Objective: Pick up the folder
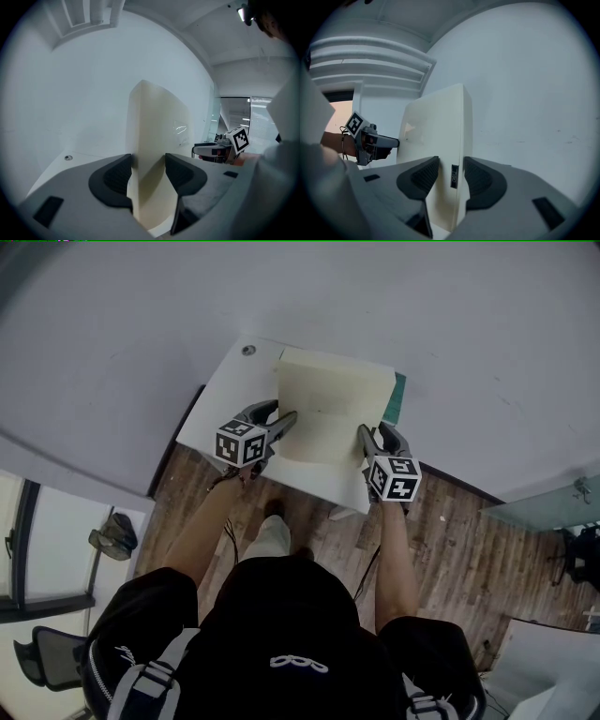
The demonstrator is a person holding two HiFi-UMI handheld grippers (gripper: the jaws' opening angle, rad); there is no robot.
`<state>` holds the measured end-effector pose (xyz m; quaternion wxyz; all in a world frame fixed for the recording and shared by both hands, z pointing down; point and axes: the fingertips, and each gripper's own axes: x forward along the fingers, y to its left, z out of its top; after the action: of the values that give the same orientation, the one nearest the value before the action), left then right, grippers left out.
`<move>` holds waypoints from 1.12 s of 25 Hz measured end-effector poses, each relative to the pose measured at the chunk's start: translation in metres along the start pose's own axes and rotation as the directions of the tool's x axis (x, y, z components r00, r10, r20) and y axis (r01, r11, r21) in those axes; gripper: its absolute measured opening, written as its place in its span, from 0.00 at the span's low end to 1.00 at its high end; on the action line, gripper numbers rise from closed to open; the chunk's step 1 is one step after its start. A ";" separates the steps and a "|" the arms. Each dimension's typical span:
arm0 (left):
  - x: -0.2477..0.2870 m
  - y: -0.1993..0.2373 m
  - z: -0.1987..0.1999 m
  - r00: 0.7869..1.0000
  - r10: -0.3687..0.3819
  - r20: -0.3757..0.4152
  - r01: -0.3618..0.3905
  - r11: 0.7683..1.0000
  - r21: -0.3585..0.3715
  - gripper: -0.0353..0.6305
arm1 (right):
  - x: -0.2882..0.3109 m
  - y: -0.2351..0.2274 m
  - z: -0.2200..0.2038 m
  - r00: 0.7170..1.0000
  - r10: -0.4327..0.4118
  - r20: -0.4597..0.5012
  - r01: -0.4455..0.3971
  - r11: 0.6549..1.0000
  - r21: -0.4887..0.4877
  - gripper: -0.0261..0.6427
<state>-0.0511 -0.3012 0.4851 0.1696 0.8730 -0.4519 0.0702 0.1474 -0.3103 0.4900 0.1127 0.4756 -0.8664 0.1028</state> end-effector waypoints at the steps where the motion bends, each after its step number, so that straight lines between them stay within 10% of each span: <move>1: 0.001 -0.003 -0.002 1.000 -0.004 -0.003 0.004 1.000 0.001 0.40 | -0.003 -0.001 -0.002 1.000 -0.004 -0.001 0.004 1.000 0.003 0.32; 28: 0.011 -0.029 -0.026 0.998 -0.037 -0.055 0.037 0.999 0.004 0.39 | -0.032 -0.014 -0.031 0.999 -0.038 -0.037 0.039 0.999 0.030 0.30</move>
<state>-0.0208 -0.2849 0.5052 0.1811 0.8793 -0.4307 0.0921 0.1792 -0.2834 0.5116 0.1229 0.4920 -0.8531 0.1225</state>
